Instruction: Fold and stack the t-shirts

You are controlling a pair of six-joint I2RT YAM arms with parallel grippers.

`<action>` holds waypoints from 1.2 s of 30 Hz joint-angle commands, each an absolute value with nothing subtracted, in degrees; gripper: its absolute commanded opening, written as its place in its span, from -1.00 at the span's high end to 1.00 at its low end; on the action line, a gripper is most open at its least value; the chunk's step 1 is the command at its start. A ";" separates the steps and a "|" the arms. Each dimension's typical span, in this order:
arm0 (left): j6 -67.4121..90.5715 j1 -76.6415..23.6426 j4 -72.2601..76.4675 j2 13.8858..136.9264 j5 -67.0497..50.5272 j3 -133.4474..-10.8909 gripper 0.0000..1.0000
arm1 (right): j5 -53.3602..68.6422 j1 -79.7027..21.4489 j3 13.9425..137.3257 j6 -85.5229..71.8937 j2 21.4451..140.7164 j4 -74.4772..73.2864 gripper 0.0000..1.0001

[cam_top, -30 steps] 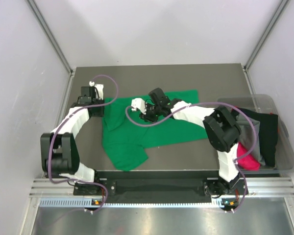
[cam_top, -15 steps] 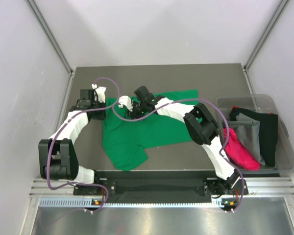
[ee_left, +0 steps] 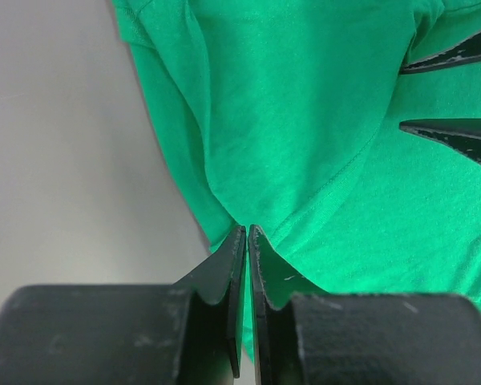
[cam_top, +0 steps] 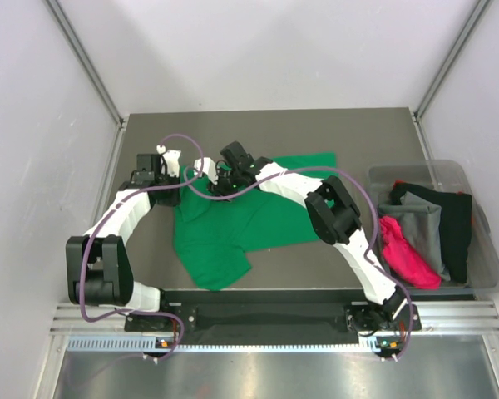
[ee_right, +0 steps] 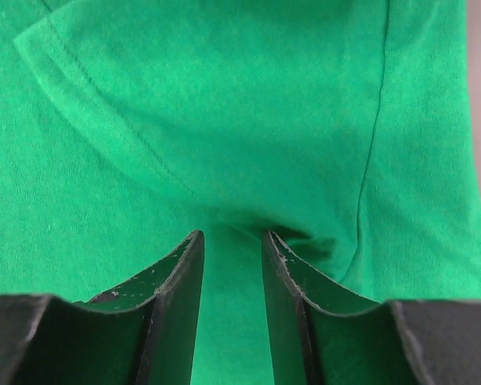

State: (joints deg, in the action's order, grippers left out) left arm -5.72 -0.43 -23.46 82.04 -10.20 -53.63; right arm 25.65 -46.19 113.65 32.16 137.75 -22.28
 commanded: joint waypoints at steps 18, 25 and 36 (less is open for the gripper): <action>-5.71 -0.35 -21.27 81.65 -9.84 -53.35 0.81 | 24.79 -48.25 128.32 30.23 145.11 -29.00 0.35; -5.54 -0.35 -21.36 81.65 -9.84 -53.53 0.81 | 24.08 -48.51 129.64 30.59 145.90 -30.76 0.47; -5.19 -0.35 -21.62 81.56 -9.84 -53.88 0.81 | 22.59 -49.13 130.08 30.93 146.43 -32.17 0.53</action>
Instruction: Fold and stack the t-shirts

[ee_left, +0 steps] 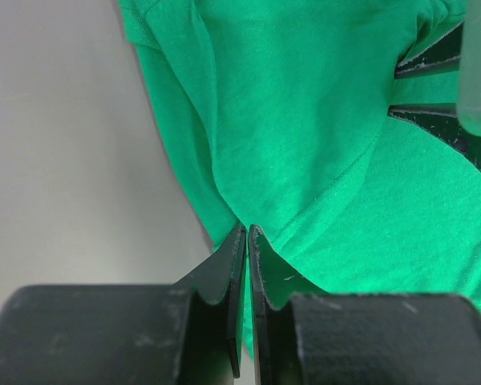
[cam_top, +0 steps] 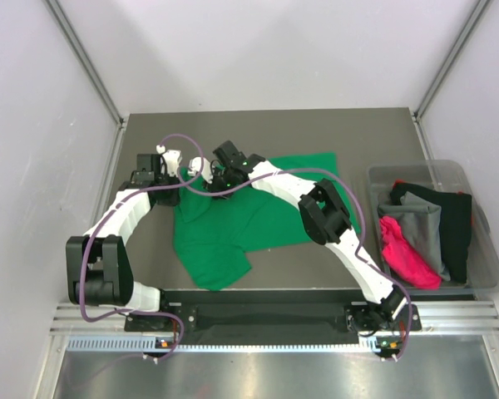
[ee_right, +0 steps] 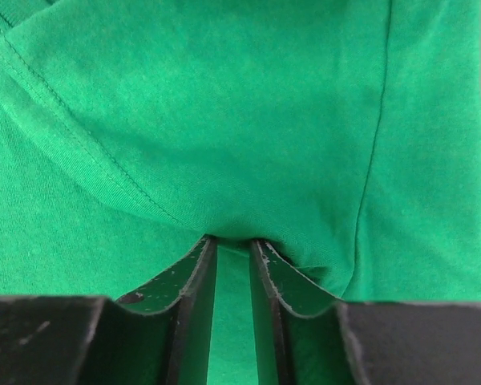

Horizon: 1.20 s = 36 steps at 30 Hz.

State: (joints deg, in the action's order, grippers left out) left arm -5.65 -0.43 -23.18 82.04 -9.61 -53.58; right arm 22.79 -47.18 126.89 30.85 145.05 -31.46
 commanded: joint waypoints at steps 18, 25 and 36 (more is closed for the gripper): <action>-5.27 -0.35 -21.97 79.90 -9.58 -53.88 0.81 | 21.89 -49.92 123.76 30.41 140.12 -31.20 1.00; -5.18 -0.44 -21.80 78.84 -9.84 -53.88 0.82 | 21.71 -50.54 112.26 31.46 130.44 -30.15 1.00; -5.54 1.14 -21.71 77.78 -9.84 -53.53 0.81 | 22.76 -50.54 104.85 31.90 125.33 -28.66 1.00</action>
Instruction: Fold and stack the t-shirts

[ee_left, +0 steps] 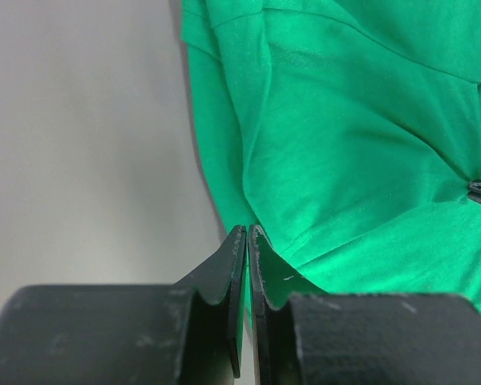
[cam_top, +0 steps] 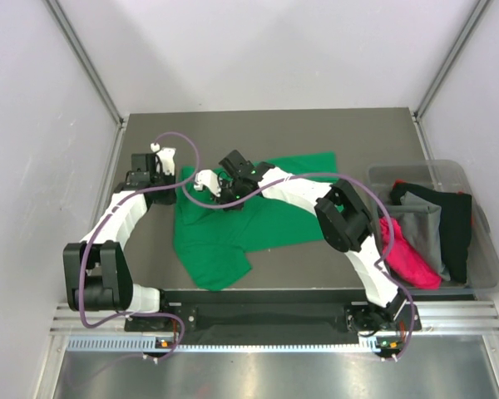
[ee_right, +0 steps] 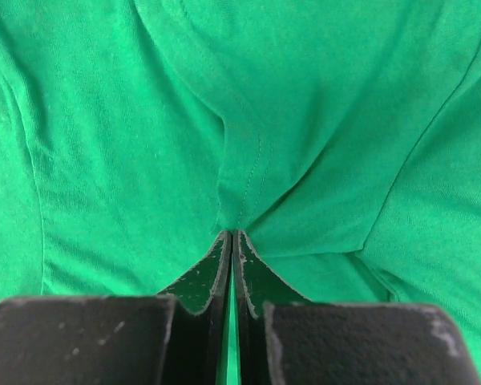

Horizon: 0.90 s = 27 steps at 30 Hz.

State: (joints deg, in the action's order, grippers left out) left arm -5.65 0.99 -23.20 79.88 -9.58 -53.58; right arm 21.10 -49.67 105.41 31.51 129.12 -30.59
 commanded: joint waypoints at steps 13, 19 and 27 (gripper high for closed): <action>-6.42 1.23 -22.68 80.60 -12.83 -54.23 0.80 | 21.80 -50.27 112.06 29.89 127.71 -25.40 1.00; -6.59 1.23 -22.06 79.37 -12.22 -53.79 0.79 | 23.20 -50.54 108.99 30.06 124.11 -25.31 1.00; -6.68 1.32 -22.24 79.54 -14.14 -54.05 0.79 | 21.80 -50.36 98.53 31.73 117.51 -21.89 1.00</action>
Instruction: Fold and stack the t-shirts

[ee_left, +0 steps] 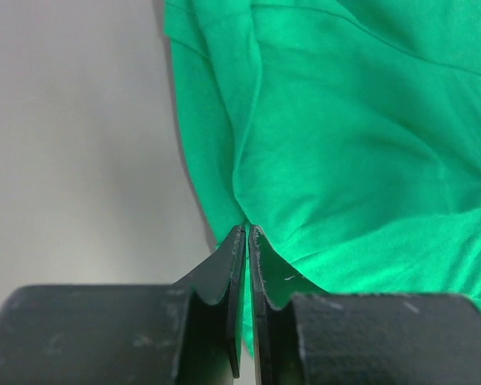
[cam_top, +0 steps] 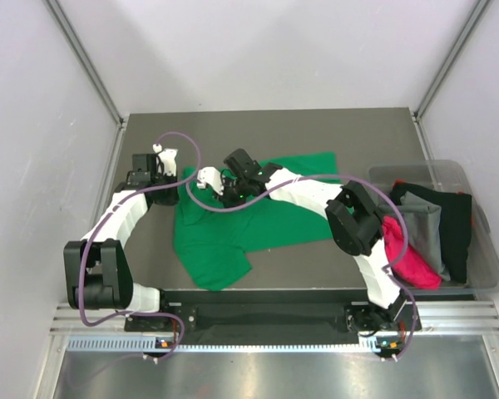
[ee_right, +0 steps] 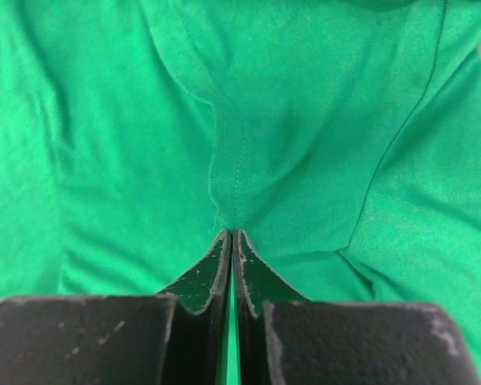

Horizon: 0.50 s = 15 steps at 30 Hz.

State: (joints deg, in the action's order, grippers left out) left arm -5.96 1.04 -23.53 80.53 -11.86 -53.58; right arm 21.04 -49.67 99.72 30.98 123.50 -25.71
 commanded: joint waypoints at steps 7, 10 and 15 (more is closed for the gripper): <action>-7.38 1.41 -24.26 83.66 -17.84 -55.37 0.78 | 22.15 -49.13 97.82 31.03 116.89 -20.83 1.00; -7.82 1.49 -24.34 86.55 -18.89 -58.09 0.78 | 22.76 -48.87 97.56 30.59 117.25 -20.57 1.00; -7.30 1.58 -27.59 96.57 -20.21 -69.75 0.71 | 22.94 -48.78 96.68 30.23 118.04 -20.57 1.00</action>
